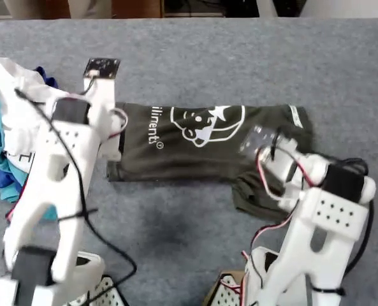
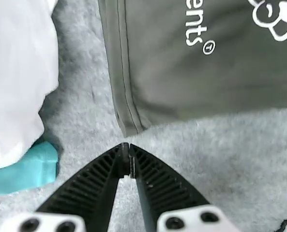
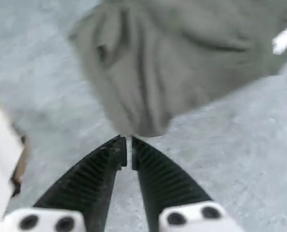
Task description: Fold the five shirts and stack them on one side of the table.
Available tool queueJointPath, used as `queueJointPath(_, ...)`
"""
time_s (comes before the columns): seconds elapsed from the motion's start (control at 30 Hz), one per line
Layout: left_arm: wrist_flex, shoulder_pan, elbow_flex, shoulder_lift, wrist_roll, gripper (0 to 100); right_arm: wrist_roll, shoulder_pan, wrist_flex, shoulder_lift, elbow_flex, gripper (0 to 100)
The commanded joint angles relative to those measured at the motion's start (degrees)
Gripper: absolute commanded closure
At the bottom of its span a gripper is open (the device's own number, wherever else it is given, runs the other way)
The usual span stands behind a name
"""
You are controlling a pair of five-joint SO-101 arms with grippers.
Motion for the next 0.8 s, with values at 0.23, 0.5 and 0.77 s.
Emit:
queueJointPath(0.23,-3.4,-7.6,10.2,-1.9,-4.2,98,12.7,-0.3,-5.6,-2.0,15.9,81.5)
queueJointPath(0.5,-0.7,-12.8,7.4,5.8,-3.9,98,13.1,0.9,-7.2,-1.7,20.9,81.7)
queueJointPath(0.77,1.6,-12.8,5.9,9.5,-3.8,98,19.4,6.5,-7.6,-1.5,20.9,81.8)
